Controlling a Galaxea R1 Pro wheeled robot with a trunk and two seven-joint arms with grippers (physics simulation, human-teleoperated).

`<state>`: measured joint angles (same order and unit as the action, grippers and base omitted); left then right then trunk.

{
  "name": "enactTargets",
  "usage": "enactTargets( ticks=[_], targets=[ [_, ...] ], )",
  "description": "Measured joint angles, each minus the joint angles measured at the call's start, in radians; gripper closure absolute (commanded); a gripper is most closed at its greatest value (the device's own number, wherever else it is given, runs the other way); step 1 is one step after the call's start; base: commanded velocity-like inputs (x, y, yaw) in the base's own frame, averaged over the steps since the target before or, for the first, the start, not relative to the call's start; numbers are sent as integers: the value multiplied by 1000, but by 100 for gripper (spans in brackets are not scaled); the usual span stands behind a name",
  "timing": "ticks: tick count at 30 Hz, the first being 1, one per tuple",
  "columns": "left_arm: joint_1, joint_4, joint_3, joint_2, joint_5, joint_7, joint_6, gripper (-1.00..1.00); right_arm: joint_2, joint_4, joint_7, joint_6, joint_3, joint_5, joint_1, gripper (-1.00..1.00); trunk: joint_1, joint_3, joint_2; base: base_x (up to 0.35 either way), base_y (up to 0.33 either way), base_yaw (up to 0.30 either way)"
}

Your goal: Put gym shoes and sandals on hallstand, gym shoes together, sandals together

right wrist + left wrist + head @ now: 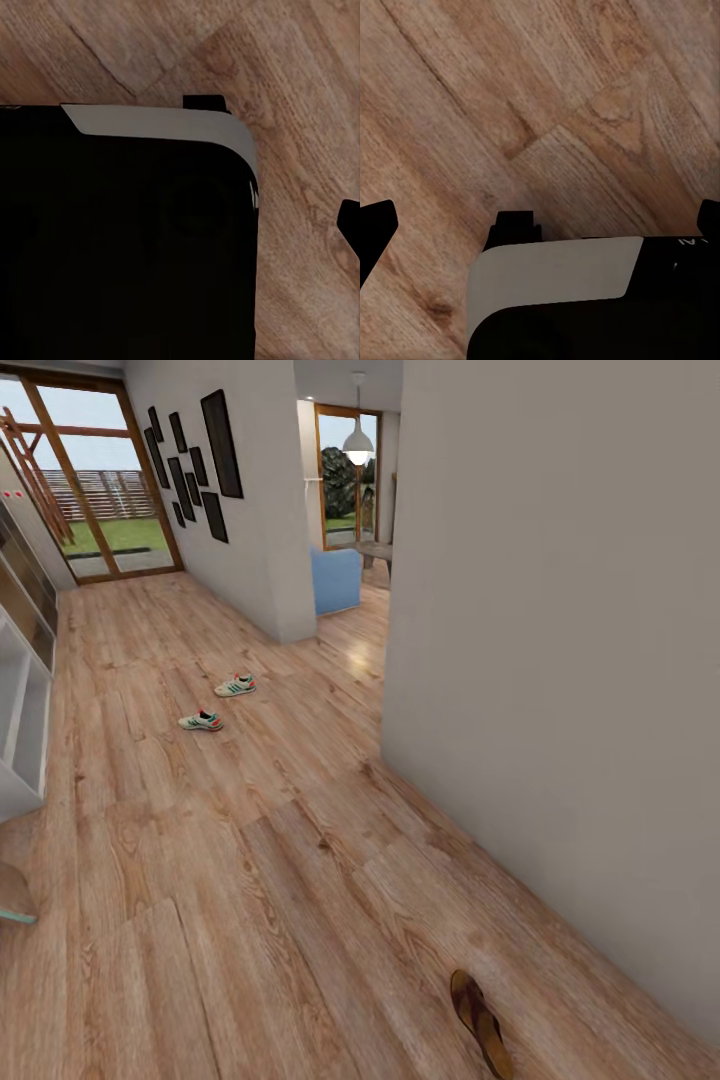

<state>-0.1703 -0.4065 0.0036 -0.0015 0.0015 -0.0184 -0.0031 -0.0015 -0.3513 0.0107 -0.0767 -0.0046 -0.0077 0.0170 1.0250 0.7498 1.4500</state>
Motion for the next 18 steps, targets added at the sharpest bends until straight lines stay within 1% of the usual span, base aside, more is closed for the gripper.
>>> enactTargets(
  ticks=[4,9,18],
  targets=[
    [0,0,0,0,0,0,0,-100,0,0,0,0,0,0,0,-100,0,0,0,79,-5,0],
    [0,0,0,0,0,0,0,-100,0,0,0,0,0,0,0,-100,0,0,0,134,-61,0],
    [0,0,-1,0,0,0,0,-100,0,0,0,0,0,0,0,-100,0,0,0,28,-15,0]
  ],
)
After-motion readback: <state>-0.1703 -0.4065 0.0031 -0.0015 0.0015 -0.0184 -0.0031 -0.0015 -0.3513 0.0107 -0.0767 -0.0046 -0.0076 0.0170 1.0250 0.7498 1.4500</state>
